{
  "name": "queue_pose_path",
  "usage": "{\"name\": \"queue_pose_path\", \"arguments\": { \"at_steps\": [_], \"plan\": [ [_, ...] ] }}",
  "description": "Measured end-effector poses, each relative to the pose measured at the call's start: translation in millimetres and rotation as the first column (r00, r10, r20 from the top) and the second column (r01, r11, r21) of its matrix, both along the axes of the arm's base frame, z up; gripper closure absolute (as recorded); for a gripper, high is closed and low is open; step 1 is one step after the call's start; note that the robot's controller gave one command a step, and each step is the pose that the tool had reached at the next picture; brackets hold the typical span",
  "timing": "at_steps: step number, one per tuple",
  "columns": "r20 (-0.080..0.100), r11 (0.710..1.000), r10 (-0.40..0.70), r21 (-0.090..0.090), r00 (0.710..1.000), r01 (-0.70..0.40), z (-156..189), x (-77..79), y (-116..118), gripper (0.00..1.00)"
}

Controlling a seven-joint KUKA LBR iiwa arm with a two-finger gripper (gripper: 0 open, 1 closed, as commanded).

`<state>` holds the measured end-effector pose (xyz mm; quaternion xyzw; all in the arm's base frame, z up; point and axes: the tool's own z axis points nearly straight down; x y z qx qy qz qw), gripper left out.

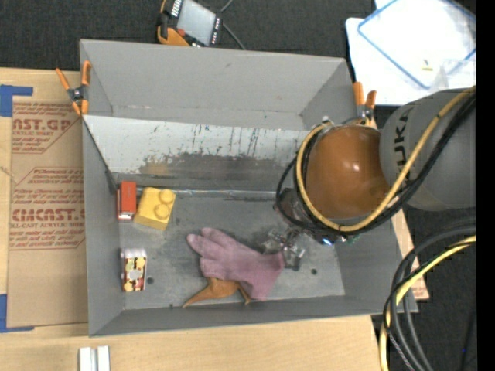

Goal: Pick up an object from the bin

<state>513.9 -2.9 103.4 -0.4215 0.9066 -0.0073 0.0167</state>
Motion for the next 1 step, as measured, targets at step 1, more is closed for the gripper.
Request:
{"name": "queue_pose_path", "arguments": {
  "at_steps": [1],
  "plan": [
    [-0.005, 0.988, 0.156, -0.005, 0.988, -0.157, 53.0, -2.0, 5.9, 1.00]
  ]
}}
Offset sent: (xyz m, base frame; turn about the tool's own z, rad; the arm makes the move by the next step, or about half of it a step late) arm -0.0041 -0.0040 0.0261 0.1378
